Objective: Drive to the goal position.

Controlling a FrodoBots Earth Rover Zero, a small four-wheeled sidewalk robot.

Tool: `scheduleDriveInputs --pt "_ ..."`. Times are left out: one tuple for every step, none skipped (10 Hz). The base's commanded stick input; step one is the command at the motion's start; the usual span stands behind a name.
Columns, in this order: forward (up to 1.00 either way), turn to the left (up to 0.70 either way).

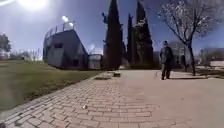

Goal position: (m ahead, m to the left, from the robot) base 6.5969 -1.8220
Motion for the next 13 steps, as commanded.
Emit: scheduleDriveInputs --pt "0.95 0.00" --pt "0.95 -0.01" --pt "0.95 -0.04" --pt "0.95 -0.09" --pt "0.95 -0.30" --pt "0.95 -0.32" --pt "0.95 -0.28" --pt "0.95 -0.13" --pt "0.95 0.00" --pt "0.95 0.00" --pt "0.95 0.00" --pt "0.95 0.00" --pt "0.95 -0.10"
